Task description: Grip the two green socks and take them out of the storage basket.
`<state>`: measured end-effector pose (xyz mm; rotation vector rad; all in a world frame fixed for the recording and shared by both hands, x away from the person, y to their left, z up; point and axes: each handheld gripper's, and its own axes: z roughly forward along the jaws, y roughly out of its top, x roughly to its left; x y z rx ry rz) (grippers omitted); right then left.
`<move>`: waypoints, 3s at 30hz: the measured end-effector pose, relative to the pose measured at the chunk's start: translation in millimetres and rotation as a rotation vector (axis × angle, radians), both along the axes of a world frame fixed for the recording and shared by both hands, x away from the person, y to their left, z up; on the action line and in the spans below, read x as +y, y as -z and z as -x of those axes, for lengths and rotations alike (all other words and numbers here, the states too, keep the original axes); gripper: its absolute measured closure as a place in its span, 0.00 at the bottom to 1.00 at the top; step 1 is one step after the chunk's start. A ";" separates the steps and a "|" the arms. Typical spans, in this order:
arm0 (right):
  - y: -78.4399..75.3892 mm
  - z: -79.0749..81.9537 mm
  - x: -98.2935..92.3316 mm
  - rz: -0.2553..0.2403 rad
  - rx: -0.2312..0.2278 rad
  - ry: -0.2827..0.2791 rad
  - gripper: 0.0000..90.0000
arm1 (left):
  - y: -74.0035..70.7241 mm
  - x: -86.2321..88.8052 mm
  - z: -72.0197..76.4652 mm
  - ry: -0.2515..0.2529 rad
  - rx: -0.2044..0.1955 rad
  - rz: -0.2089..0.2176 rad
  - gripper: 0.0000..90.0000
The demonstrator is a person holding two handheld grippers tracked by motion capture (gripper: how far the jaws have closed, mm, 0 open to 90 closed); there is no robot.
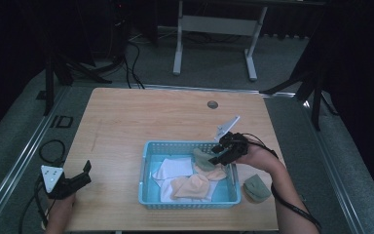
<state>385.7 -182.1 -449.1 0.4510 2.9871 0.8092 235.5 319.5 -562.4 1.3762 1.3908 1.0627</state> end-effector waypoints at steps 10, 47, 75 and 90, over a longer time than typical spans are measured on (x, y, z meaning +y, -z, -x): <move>21.5 -10.0 15.3 0.097 0.013 0.014 0.56 | 0.0 0.0 0.0 0.002 0.001 0.000 0.01; -58.0 16.2 14.4 0.008 -0.114 -0.058 0.94 | -0.2 -0.4 -0.5 -0.001 0.008 -0.006 0.01; -40.0 5.8 -125.1 0.065 -0.137 0.282 0.94 | -0.2 -0.7 -0.2 0.001 0.008 -0.012 0.01; 47.7 3.7 -123.3 0.004 -0.052 0.361 0.94 | -0.2 -0.6 -0.1 0.004 0.007 -0.011 0.01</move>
